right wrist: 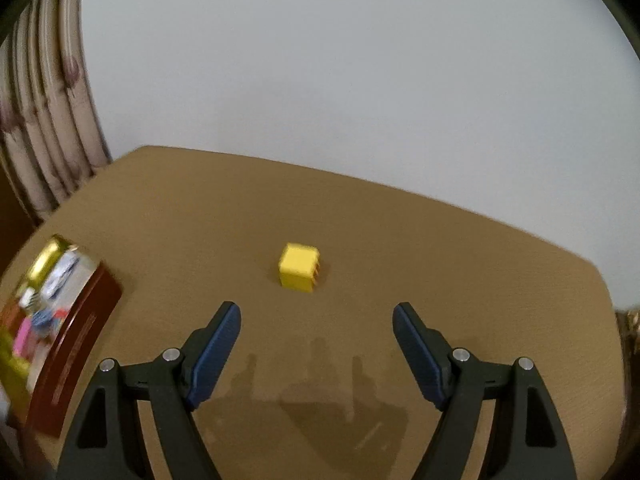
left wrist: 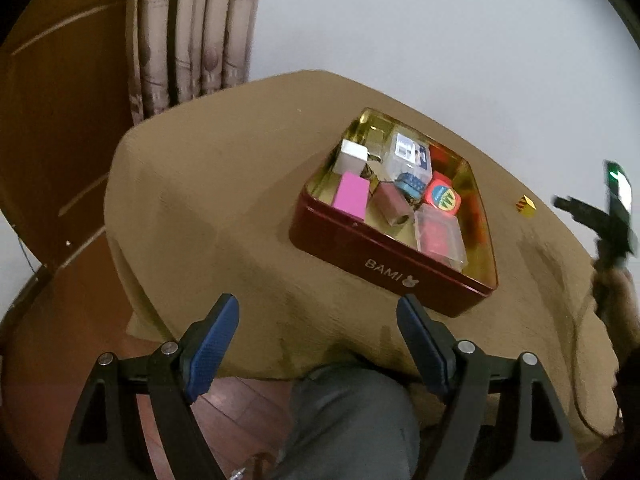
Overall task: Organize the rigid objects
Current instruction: 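Reach the right gripper to the yellow cube and grasp it, then lower the yellow cube into the tin and open the right gripper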
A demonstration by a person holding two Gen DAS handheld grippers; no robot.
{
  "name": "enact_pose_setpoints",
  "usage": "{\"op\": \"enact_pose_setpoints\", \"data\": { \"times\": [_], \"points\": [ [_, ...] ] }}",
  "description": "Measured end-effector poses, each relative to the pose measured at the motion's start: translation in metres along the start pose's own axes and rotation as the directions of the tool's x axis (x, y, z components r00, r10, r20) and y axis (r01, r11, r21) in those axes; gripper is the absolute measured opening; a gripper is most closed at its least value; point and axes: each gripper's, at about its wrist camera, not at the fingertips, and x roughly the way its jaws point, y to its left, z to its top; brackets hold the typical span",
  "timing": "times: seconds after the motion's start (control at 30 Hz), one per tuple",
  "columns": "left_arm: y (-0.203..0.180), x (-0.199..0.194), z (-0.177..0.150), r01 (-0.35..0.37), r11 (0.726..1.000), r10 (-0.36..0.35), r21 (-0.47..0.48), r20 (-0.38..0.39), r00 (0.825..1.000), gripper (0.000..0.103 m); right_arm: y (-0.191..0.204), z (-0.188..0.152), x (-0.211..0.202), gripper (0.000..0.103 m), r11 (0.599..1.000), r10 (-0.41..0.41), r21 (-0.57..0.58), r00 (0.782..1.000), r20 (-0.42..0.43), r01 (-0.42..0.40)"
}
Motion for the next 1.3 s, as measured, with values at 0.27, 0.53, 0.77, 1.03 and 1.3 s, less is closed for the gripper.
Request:
{"op": "enact_pose_setpoints", "data": {
  "times": [0.27,0.53,0.77,1.03,1.3],
  "points": [
    [-0.015,0.004,-0.006,-0.008,0.995,0.01,0.096,-0.016,1.0,0.078,0.009,0.019,0.061,0.081,0.999,0.0,0.051,0.998,-0.067,0.003],
    [-0.019,0.017,-0.01,0.003,0.994,0.006,0.112,-0.079,0.997,0.078,0.005,0.018,0.107,0.077,0.998,-0.03,0.059,0.989,-0.148,0.039],
    [-0.011,0.024,-0.009,-0.001,0.997,0.009,0.072,-0.118,0.993,0.078,-0.007,0.011,0.11,0.03,0.996,0.008,0.094,0.985,-0.171,0.009],
    [0.01,0.017,0.0,-0.057,0.998,0.055,-0.009,-0.124,0.991,0.078,0.059,-0.008,-0.023,0.03,0.947,0.321,-0.006,0.947,-0.034,-0.321],
    [0.027,-0.001,0.01,-0.144,0.989,0.146,0.028,-0.074,0.987,0.078,0.204,-0.048,-0.094,0.03,0.799,0.572,-0.121,0.807,-0.149,-0.589]
  ]
}}
